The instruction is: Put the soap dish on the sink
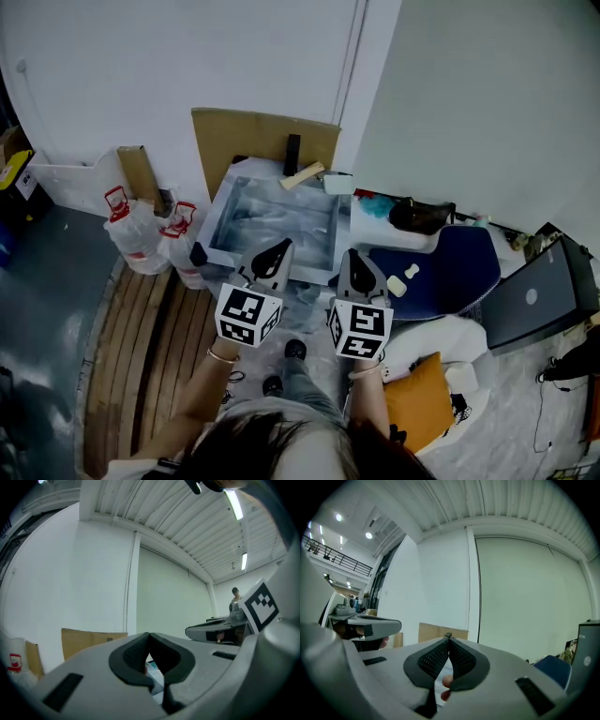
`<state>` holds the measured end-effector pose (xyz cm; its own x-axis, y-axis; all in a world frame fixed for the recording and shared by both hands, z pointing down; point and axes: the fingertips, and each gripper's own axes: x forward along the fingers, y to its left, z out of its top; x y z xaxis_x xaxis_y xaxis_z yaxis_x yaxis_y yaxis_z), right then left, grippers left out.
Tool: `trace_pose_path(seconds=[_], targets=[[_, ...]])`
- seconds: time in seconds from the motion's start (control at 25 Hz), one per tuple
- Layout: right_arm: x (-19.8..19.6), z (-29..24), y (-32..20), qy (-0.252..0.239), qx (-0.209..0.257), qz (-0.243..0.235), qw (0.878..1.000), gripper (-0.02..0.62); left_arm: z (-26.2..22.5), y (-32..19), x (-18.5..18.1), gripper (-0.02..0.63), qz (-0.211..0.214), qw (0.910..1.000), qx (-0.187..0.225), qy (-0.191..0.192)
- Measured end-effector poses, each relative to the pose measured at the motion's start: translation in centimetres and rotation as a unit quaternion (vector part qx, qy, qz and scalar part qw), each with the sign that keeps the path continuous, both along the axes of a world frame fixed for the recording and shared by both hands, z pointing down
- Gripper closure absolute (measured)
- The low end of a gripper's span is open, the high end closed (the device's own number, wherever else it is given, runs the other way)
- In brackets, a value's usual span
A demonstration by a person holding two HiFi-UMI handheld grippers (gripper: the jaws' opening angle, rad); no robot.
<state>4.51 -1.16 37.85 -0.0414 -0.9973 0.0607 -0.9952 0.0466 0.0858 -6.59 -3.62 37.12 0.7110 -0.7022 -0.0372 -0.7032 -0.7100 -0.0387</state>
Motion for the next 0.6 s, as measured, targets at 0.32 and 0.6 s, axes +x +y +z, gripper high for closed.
trace_pose_path(seconds=[0.32, 0.6], targets=[[-0.9, -0.3, 1.7, 0.006, 0.000, -0.003, 1.000, 0.571, 0.1, 1.6, -1.1, 0.603, -0.004, 0.9999, -0.006, 0.009], [-1.3, -0.3, 2.2, 0.013, -0.002, -0.004, 1.000, 0.571, 0.3, 2.2, -1.2, 0.603, 0.000, 0.9999, -0.009, 0.013]])
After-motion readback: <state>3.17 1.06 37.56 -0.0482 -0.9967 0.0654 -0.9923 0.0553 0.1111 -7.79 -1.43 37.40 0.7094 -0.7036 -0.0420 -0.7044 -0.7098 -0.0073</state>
